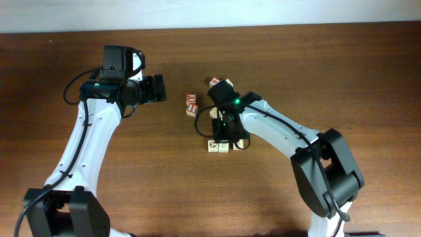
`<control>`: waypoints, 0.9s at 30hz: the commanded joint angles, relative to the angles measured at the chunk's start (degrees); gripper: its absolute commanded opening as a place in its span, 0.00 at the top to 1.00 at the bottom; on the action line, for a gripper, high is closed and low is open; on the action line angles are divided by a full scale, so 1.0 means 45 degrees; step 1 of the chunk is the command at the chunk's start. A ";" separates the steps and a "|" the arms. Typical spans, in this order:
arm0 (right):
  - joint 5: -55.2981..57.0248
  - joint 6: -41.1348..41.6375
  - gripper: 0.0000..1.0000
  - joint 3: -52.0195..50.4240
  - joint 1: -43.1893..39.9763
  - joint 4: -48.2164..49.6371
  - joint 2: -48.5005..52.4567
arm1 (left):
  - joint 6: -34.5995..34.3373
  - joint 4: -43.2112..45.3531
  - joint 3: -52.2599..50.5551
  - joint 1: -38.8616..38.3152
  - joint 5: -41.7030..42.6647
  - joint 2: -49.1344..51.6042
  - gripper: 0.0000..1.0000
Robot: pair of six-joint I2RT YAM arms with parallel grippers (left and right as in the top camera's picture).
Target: Rotate 3 blocks
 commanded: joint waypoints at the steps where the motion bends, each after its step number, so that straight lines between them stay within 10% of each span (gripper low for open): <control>1: 0.0554 0.0102 0.96 0.0350 -0.1258 -0.1219 -0.1331 | -0.0151 0.0029 0.0155 -0.0005 0.0345 0.0063 0.06; 7: 0.0461 0.0097 0.96 -0.1175 -0.1987 -0.1098 -0.0918 | -0.0151 -0.0073 0.0155 -0.0005 0.0379 0.0068 0.23; 27: -0.0117 -0.0952 0.96 0.0005 -0.0641 -0.1365 -0.1307 | -0.0151 -0.0005 0.0155 -0.0005 0.0359 0.0068 0.21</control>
